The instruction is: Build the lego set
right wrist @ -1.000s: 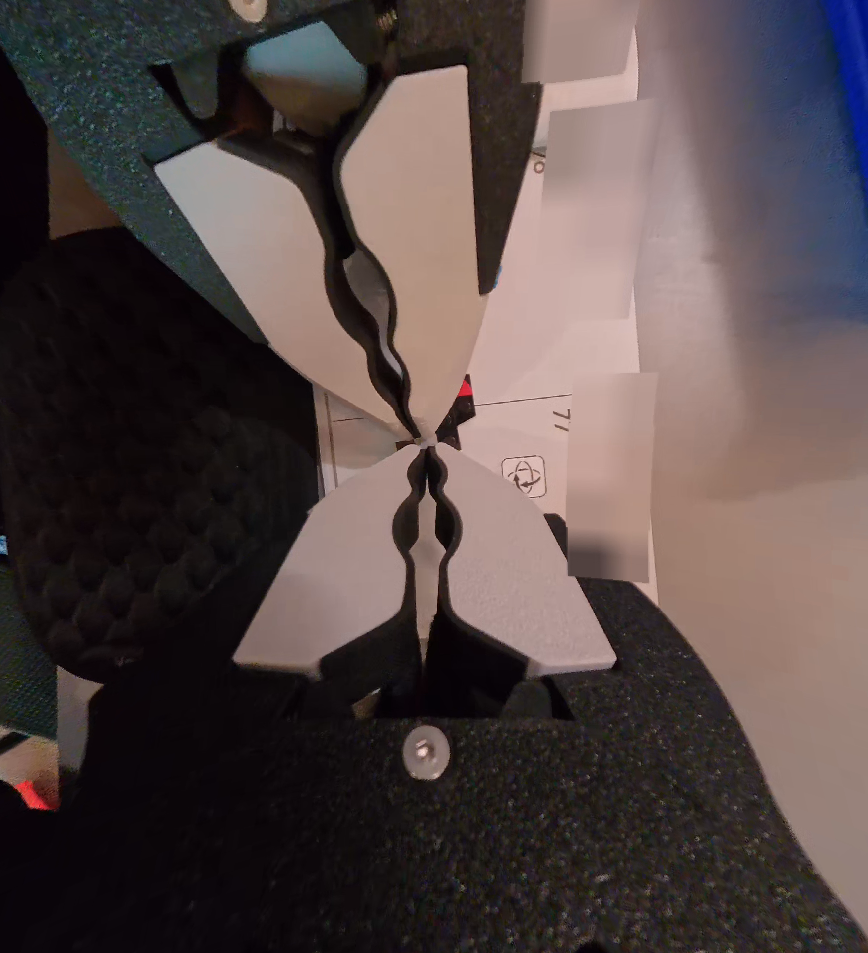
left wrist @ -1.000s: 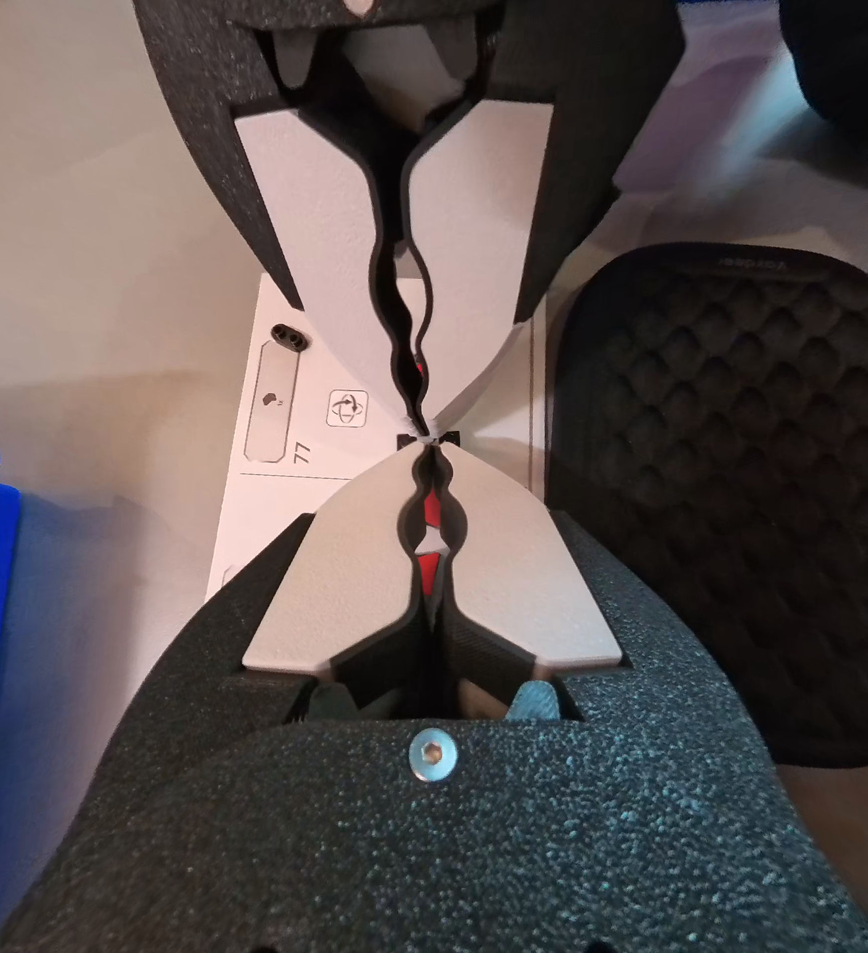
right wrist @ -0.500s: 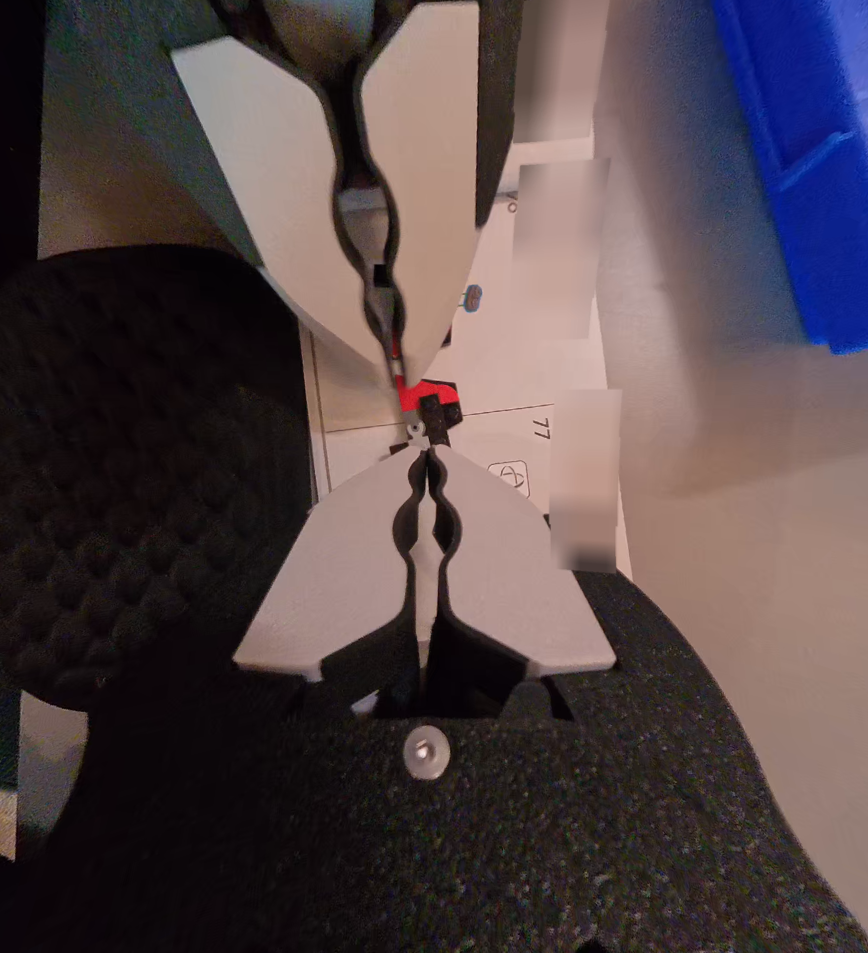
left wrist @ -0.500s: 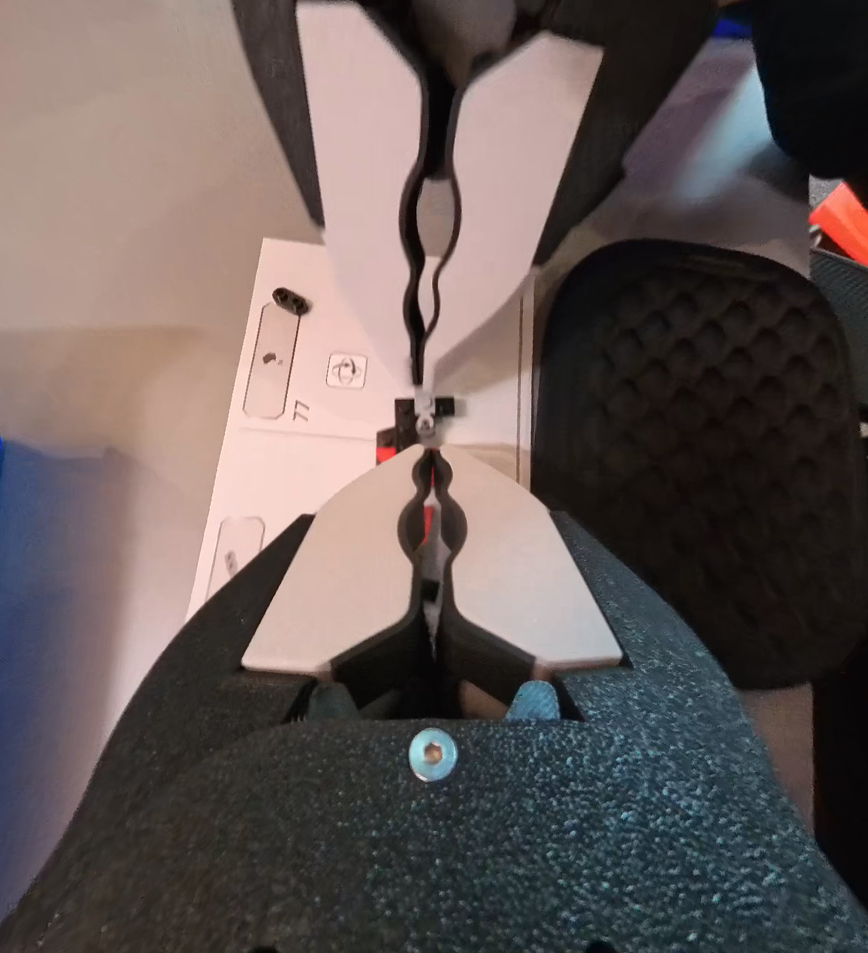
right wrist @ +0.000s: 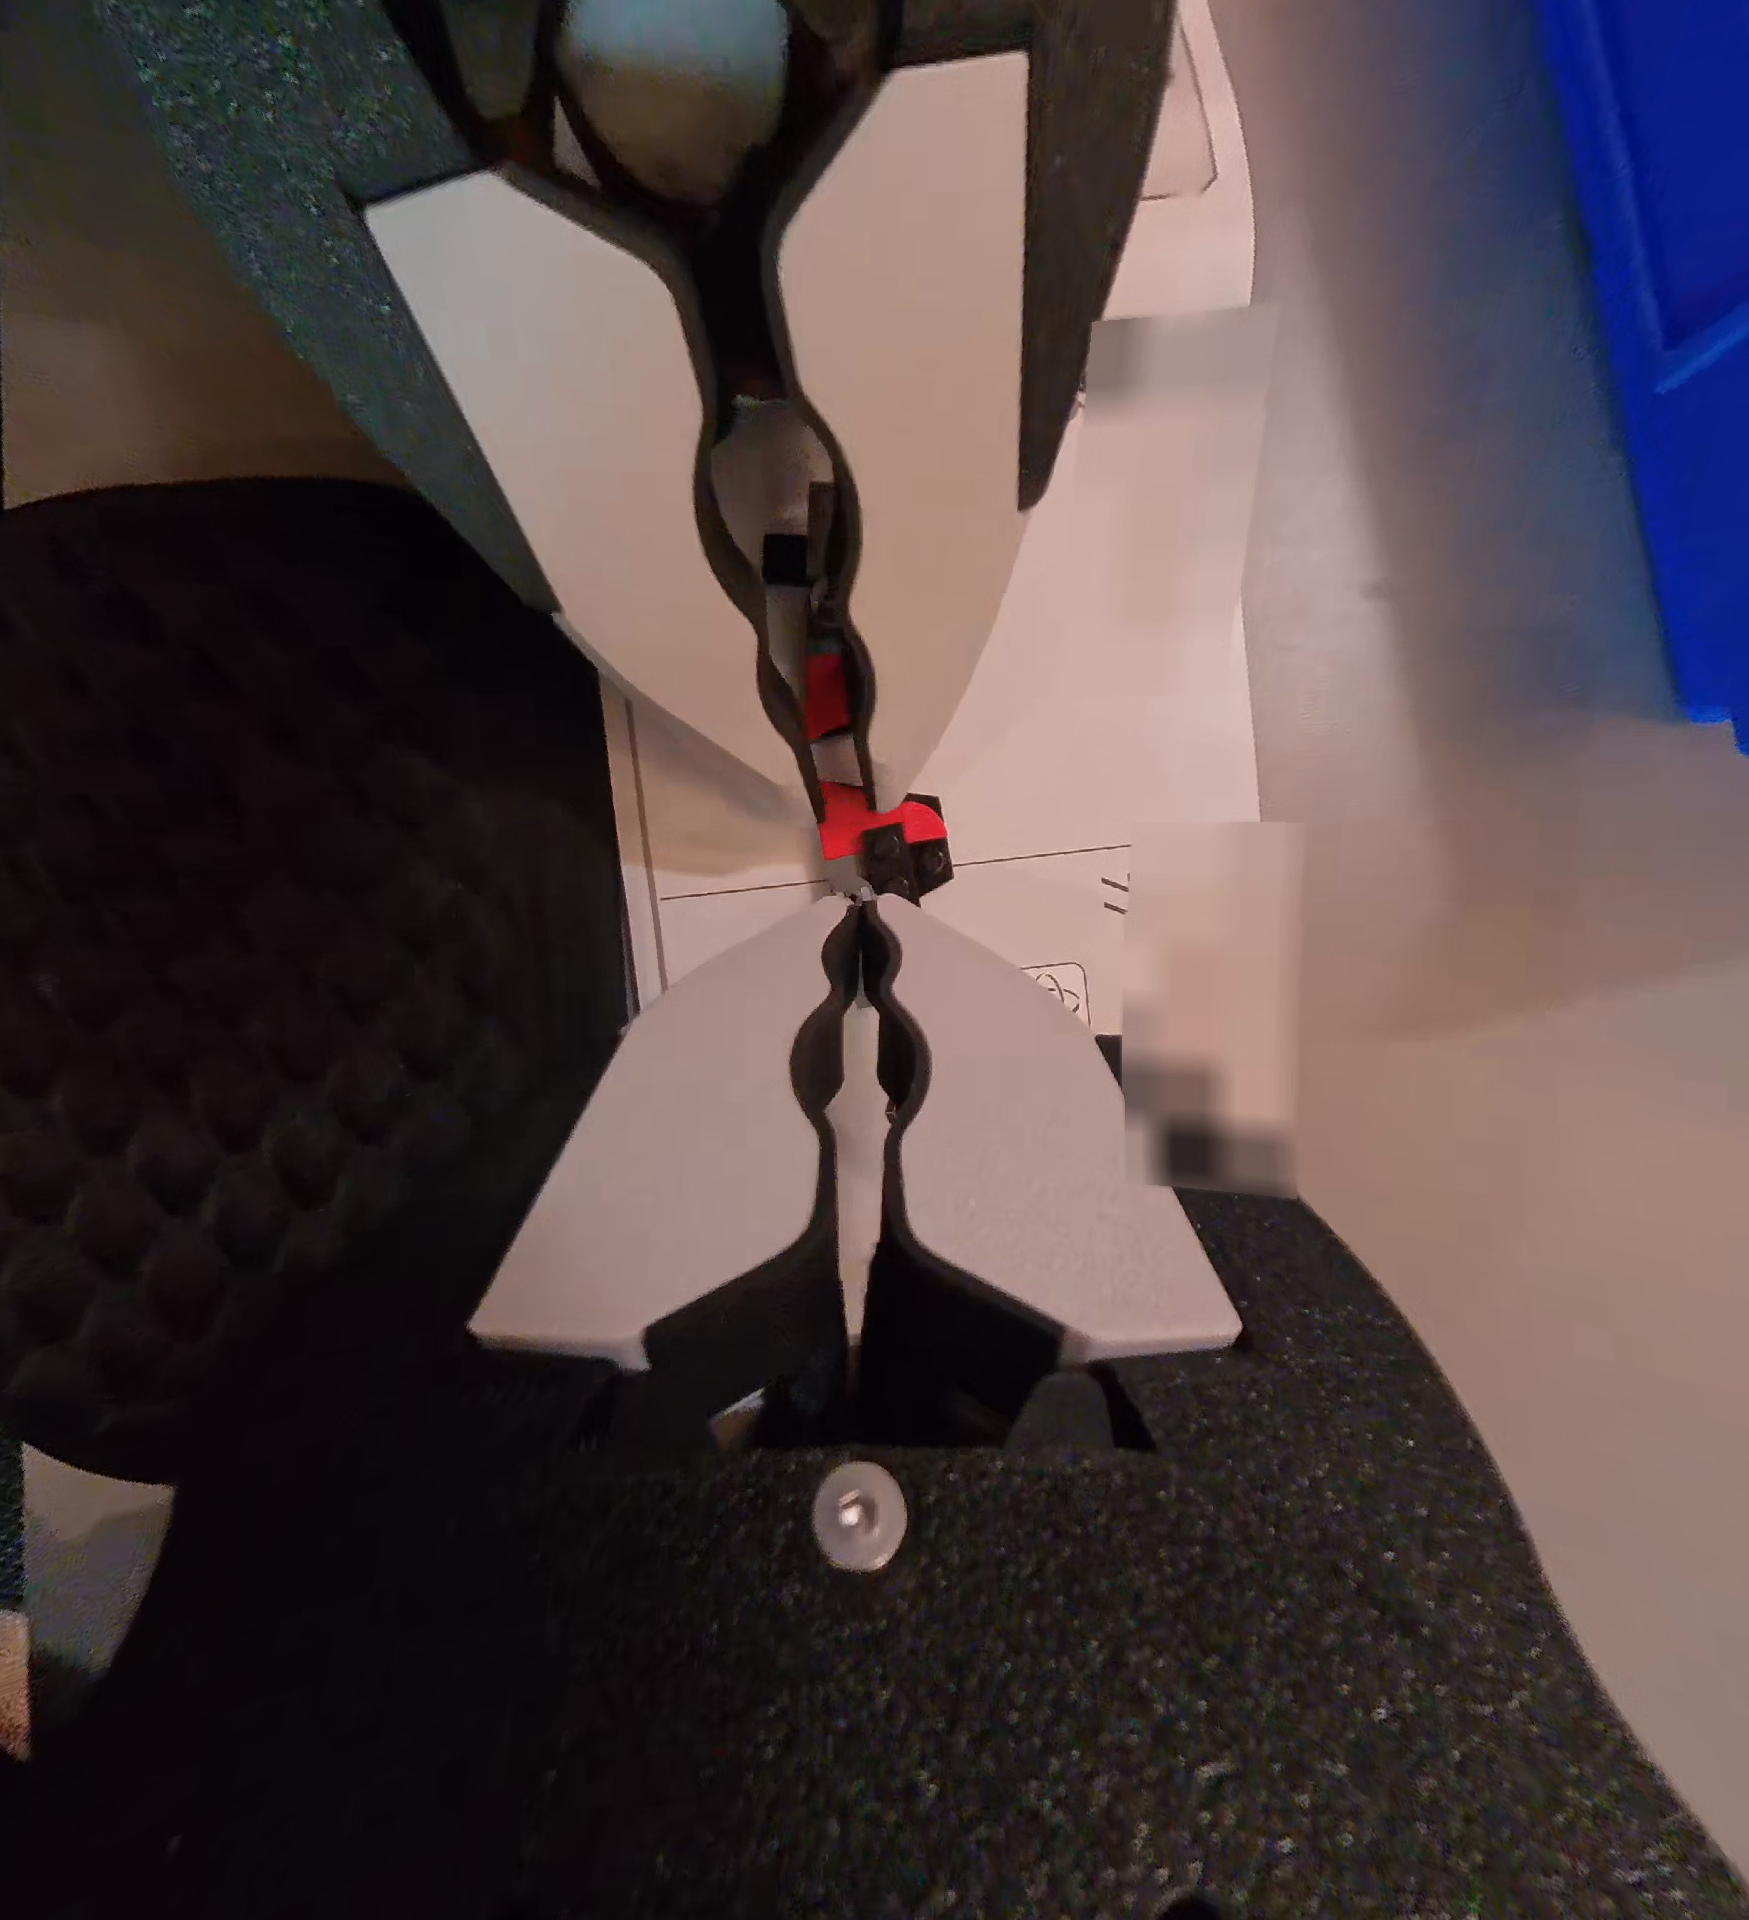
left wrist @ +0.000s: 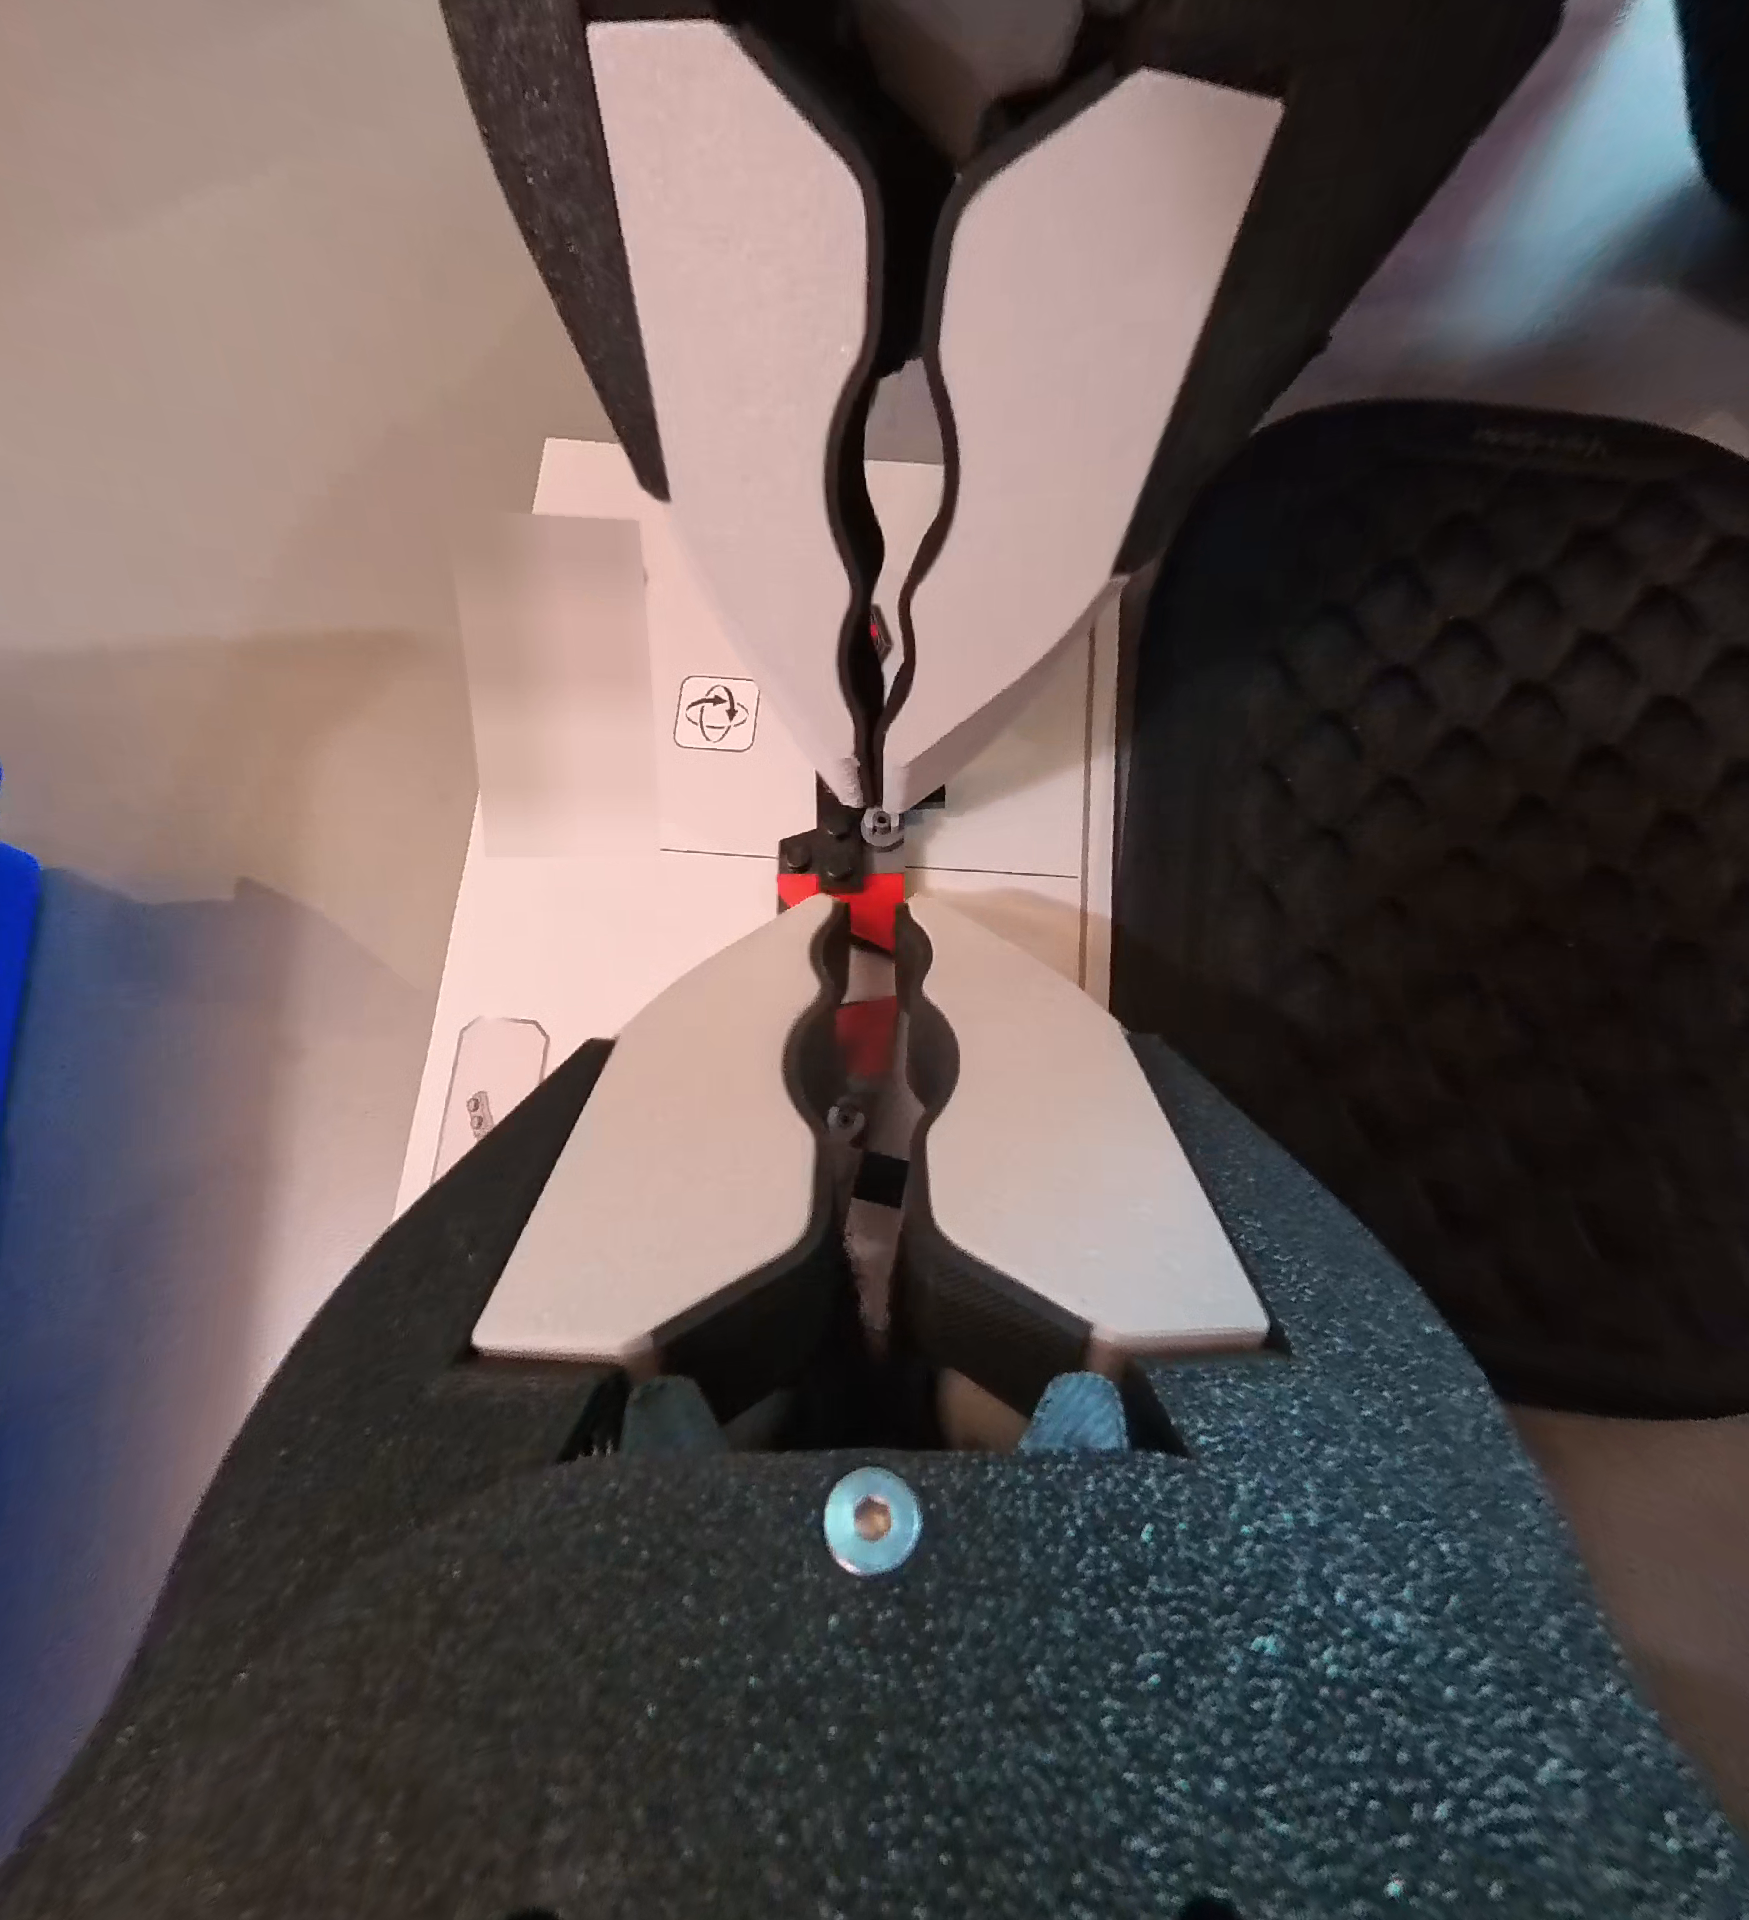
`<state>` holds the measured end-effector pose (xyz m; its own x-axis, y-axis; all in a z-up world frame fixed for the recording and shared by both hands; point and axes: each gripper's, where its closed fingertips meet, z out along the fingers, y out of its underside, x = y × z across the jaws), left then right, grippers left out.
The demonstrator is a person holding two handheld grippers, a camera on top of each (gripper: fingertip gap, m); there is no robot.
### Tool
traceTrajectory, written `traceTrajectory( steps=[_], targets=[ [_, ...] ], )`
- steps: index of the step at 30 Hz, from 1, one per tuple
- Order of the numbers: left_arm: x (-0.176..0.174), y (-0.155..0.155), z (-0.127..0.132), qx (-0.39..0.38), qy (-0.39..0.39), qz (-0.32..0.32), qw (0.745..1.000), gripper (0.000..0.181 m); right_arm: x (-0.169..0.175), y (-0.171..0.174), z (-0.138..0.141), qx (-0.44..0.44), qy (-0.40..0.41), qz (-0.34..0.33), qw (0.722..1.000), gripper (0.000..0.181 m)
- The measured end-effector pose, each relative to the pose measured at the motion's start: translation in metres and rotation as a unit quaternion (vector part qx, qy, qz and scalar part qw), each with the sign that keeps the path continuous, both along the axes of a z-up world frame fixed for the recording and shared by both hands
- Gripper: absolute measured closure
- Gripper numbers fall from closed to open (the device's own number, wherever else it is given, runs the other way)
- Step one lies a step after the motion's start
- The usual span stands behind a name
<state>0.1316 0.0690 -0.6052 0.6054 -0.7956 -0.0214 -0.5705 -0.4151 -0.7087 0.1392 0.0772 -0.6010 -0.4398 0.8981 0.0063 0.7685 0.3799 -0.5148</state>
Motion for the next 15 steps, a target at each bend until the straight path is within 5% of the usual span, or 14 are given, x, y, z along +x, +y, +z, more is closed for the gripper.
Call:
traceTrajectory(
  steps=[3, 6, 15],
  targets=[
    [-0.007, -0.002, 0.008, 0.0, -0.002, 0.009, 1.0, 0.169, 0.001, 0.004, 0.005, 0.025, 0.019, 0.002, 1.0, 0.18],
    [-0.026, -0.007, 0.029, 0.015, -0.015, 0.03, 0.999, 0.156, 0.003, 0.004, 0.025, -0.015, 0.078, -0.022, 0.997, 0.152],
    [-0.085, -0.026, 0.067, 0.047, -0.147, 0.083, 0.984, 0.132, -0.001, 0.006, -0.005, -0.003, 0.08, -0.048, 0.996, 0.139]
  ],
)
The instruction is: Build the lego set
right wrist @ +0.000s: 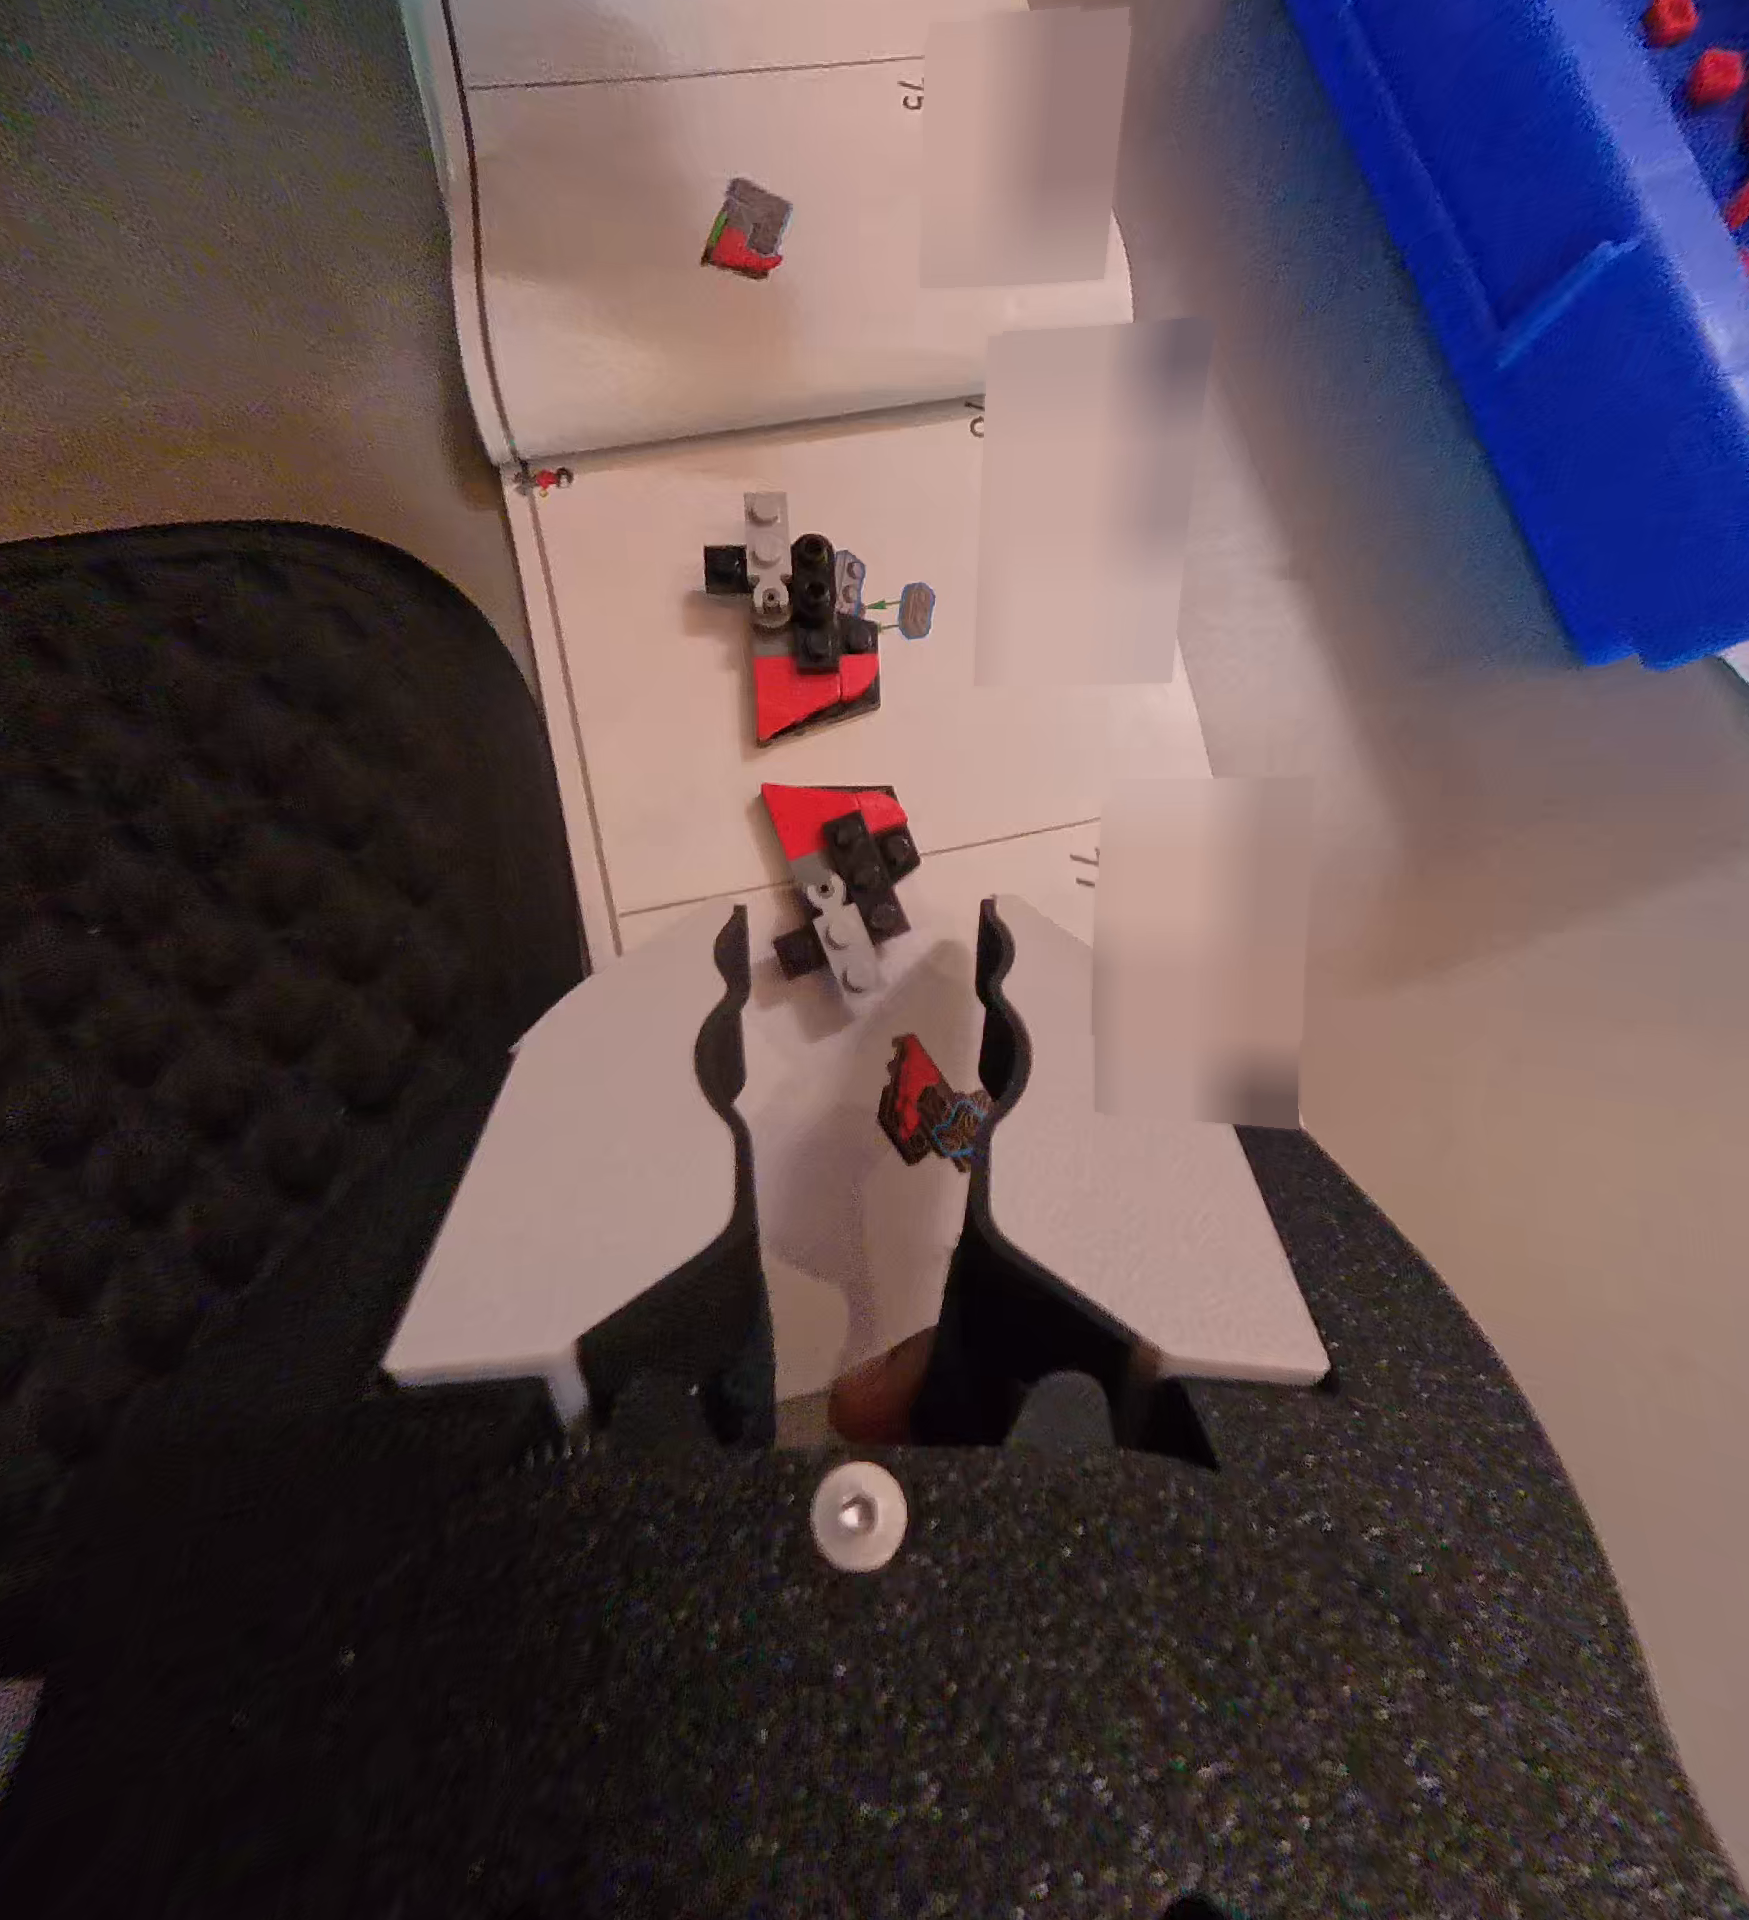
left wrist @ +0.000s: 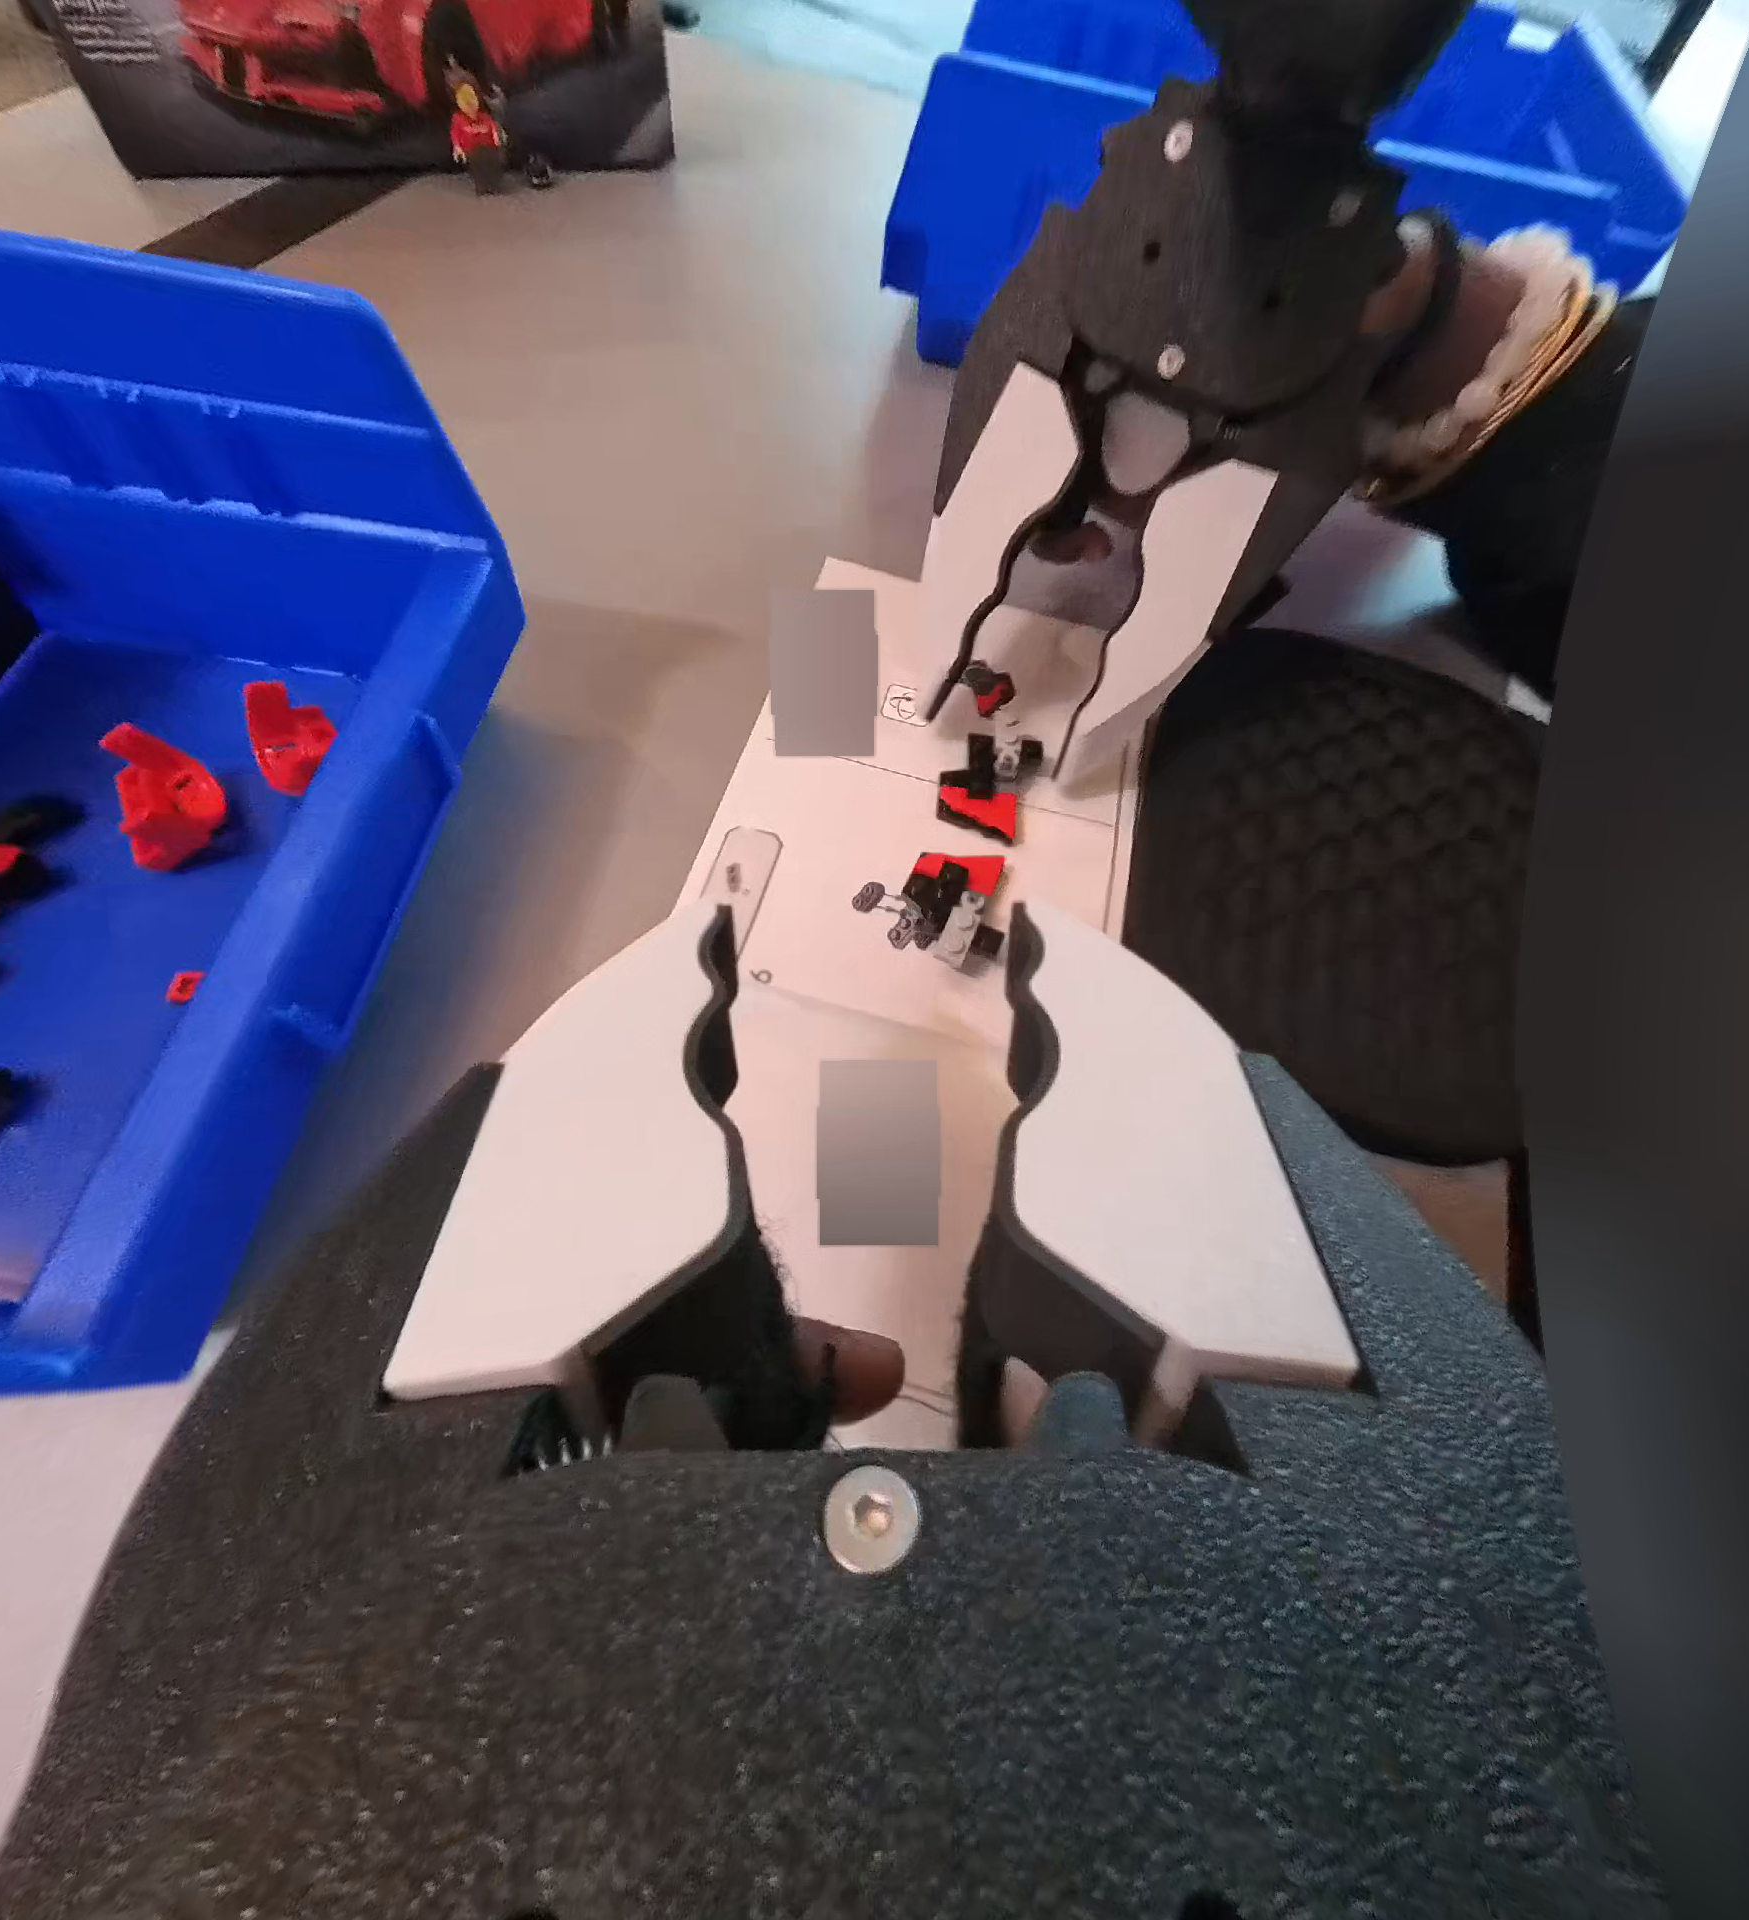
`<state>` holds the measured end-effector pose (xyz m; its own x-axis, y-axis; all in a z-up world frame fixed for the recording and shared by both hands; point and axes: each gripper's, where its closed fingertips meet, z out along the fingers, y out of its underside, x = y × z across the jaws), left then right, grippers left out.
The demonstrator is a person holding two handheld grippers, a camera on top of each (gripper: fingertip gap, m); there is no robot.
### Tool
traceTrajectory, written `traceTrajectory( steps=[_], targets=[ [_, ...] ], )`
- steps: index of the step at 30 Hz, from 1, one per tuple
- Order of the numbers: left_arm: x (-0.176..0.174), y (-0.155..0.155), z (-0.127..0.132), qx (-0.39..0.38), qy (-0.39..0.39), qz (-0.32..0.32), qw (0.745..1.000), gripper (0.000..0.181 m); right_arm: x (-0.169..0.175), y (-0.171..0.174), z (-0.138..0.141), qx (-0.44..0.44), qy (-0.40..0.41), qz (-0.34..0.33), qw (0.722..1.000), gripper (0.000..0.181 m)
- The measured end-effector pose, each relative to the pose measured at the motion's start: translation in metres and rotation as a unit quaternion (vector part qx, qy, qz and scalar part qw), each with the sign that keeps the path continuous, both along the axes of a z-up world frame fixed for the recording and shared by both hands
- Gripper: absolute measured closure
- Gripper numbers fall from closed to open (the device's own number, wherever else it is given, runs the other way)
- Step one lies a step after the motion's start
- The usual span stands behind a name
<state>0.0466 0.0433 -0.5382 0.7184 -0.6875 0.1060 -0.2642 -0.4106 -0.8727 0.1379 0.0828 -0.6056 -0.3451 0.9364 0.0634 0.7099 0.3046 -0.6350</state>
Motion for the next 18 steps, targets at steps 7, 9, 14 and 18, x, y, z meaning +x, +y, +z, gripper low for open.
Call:
traceTrajectory(
  steps=[7, 9, 14, 18],
  targets=[
    [0.003, -0.013, -0.009, -0.019, -0.013, -0.032, 0.999, 0.122, -0.006, 0.001, -0.003, 0.011, 0.001, -0.006, 1.0, 0.147],
    [0.01, -0.013, -0.013, -0.017, 0.0, -0.041, 0.999, 0.12, -0.006, -0.001, 0.006, -0.006, 0.021, -0.013, 1.0, 0.135],
    [0.023, -0.014, -0.02, -0.017, 0.005, -0.059, 0.998, 0.123, 0.008, 0.035, 0.035, -0.025, 0.092, -0.135, 0.986, 0.142],
    [0.023, -0.01, -0.023, -0.017, -0.005, -0.048, 0.999, 0.13, 0.031, 0.073, 0.021, 0.007, 0.059, -0.247, 0.967, 0.155]
  ],
)
